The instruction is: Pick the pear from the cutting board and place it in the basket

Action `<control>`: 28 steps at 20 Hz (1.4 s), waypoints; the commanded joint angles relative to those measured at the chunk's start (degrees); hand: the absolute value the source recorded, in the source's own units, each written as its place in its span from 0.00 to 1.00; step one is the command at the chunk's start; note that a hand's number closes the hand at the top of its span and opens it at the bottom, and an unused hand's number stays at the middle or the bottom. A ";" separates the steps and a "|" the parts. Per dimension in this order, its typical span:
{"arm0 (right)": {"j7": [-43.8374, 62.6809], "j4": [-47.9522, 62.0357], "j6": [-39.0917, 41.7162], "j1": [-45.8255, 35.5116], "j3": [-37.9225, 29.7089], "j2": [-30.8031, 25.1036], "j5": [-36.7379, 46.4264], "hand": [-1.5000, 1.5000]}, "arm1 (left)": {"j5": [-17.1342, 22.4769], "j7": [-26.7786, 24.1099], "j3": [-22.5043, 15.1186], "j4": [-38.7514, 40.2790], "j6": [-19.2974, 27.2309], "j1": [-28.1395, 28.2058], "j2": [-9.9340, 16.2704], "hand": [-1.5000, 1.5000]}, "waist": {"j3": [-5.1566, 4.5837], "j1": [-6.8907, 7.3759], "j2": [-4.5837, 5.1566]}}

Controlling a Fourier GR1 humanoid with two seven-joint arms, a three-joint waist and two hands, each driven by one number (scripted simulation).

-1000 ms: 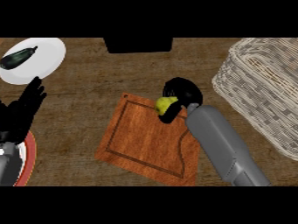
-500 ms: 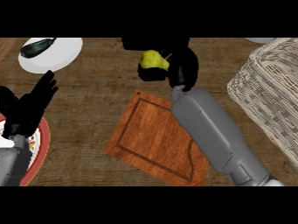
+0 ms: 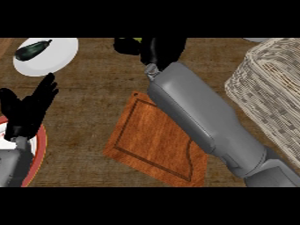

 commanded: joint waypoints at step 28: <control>7.71 0.04 12.31 1.32 -20.56 -15.61 18.50 1.00 | -0.39 0.94 1.46 -2.09 1.17 2.05 -2.02 0.50 | 0.20 -2.51 0.20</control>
